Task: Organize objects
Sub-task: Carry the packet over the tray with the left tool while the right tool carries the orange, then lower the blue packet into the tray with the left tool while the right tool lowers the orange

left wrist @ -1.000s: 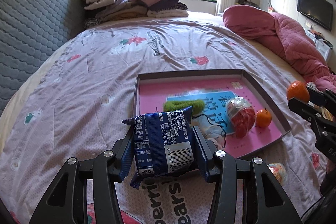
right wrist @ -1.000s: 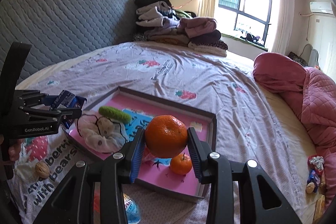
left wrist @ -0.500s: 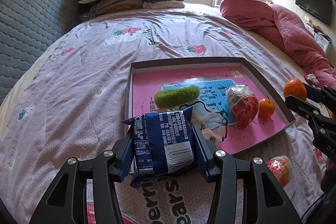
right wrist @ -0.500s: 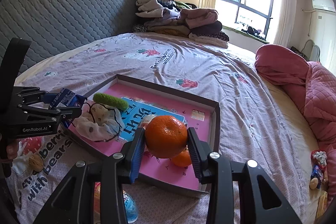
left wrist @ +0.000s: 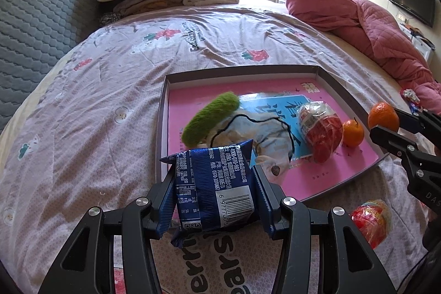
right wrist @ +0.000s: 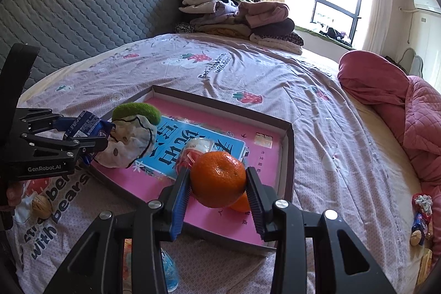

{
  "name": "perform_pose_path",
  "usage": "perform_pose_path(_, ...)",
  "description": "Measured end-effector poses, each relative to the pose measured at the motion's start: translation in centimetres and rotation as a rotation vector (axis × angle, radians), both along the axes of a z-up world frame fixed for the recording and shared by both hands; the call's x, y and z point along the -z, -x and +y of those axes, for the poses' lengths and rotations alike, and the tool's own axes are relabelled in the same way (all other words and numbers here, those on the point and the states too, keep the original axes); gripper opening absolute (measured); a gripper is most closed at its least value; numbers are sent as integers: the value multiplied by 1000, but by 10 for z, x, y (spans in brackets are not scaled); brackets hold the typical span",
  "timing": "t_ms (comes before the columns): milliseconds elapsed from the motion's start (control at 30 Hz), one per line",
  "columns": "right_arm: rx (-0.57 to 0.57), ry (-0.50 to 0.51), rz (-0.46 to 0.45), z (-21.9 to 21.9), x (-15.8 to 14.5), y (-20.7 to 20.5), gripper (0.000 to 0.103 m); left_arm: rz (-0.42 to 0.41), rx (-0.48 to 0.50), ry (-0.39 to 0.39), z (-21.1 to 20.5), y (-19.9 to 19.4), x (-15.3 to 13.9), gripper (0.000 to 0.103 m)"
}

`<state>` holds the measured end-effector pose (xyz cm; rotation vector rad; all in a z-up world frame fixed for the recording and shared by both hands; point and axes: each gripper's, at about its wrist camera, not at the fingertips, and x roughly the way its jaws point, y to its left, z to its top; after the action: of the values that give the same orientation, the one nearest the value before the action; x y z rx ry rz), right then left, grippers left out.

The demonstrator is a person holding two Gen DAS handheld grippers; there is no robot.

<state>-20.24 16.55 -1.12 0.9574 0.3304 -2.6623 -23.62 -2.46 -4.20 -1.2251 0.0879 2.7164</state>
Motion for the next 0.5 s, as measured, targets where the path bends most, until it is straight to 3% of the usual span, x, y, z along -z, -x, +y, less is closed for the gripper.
perform_pose_path(500, -17, -20, -61, -7, 18, 10, 40, -28, 16, 14, 8, 10, 8, 52)
